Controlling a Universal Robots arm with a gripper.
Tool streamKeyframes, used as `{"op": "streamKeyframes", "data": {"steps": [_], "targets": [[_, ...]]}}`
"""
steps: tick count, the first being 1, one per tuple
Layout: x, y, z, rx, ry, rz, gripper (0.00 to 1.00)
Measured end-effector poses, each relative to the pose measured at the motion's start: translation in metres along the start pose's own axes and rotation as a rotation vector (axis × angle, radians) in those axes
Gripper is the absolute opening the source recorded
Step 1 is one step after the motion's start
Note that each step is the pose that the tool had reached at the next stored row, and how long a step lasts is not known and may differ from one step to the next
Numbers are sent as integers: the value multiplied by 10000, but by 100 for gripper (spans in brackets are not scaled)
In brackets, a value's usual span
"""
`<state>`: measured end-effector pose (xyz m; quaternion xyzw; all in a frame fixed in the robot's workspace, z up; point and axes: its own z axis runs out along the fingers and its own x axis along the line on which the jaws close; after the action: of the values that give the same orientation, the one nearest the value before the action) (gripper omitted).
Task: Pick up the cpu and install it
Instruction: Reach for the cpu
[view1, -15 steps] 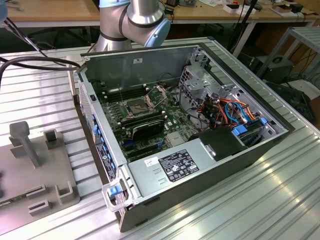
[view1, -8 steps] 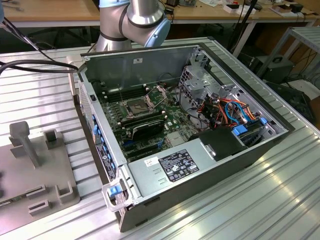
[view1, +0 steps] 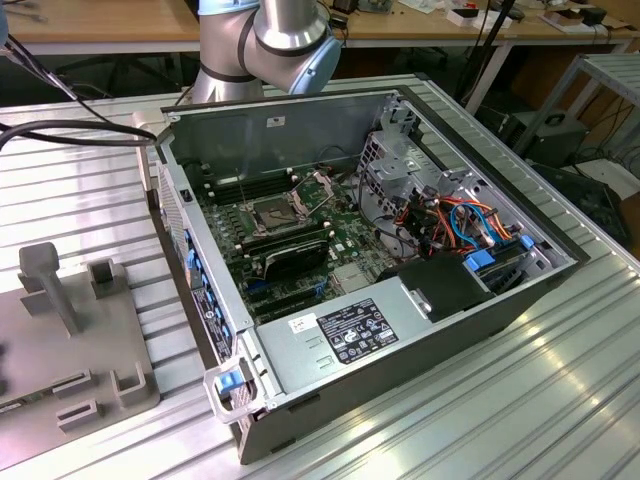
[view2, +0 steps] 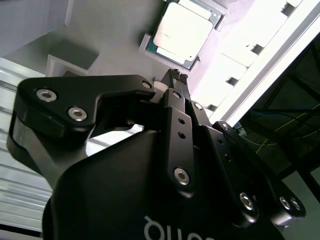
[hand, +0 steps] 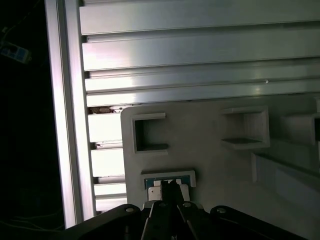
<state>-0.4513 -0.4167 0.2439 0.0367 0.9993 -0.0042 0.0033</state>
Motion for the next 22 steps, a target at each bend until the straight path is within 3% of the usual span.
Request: {"op": "streamKeyframes", "data": {"steps": [22], "targets": [[-11,-163,9,0,1,2,11]]}}
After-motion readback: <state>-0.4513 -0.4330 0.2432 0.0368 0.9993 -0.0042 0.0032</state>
